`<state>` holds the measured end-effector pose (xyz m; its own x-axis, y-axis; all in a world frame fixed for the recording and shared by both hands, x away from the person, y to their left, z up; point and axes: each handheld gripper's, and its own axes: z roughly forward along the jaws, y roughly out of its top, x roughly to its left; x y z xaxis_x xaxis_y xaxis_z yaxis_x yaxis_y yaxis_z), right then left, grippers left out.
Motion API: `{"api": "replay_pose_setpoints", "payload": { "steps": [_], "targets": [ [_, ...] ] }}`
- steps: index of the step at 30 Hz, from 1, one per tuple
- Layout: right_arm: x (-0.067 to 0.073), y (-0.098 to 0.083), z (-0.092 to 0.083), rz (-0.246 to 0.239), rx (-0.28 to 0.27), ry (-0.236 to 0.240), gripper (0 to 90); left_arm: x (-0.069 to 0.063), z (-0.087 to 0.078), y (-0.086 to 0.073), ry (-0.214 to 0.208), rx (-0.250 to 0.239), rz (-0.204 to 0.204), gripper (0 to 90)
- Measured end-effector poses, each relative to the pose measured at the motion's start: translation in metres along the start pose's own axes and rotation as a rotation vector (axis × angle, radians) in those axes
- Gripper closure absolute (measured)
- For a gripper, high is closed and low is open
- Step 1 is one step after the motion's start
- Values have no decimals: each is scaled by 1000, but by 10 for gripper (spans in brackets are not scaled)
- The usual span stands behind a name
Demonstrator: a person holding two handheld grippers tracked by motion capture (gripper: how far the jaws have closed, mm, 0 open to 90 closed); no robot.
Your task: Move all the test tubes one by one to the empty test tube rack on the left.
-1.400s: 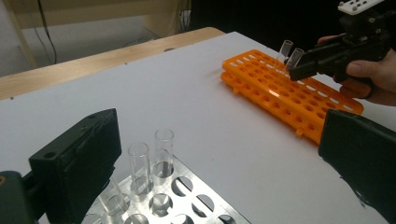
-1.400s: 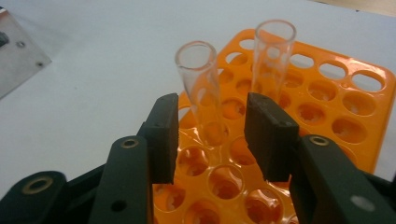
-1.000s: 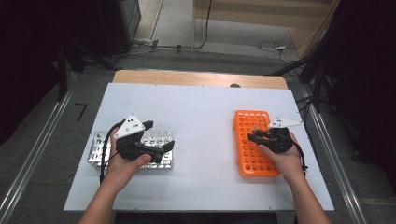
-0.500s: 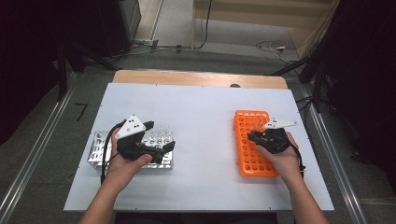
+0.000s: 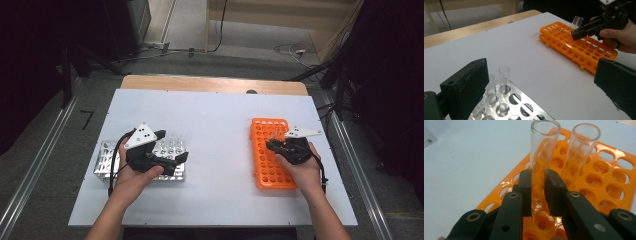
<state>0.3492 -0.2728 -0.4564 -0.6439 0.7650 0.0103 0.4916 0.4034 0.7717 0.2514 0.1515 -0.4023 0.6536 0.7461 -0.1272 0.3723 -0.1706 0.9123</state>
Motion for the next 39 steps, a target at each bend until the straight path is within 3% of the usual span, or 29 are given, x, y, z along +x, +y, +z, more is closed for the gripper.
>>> {"api": "replay_pose_setpoints", "payload": {
  "steps": [14, 21, 39],
  "targets": [
    [-3, 5, -22, 20, -79, 12, 737, -3, 2, 1, -1, 13, 15, 0],
    [1, 11, -33, 6, -106, 13, 737, -5, 2, 3, -3, 13, 20, 0],
    [43, 27, -37, -87, -106, 98, 737, -12, 3, 5, -18, 7, 24, 0]
  ]
}}
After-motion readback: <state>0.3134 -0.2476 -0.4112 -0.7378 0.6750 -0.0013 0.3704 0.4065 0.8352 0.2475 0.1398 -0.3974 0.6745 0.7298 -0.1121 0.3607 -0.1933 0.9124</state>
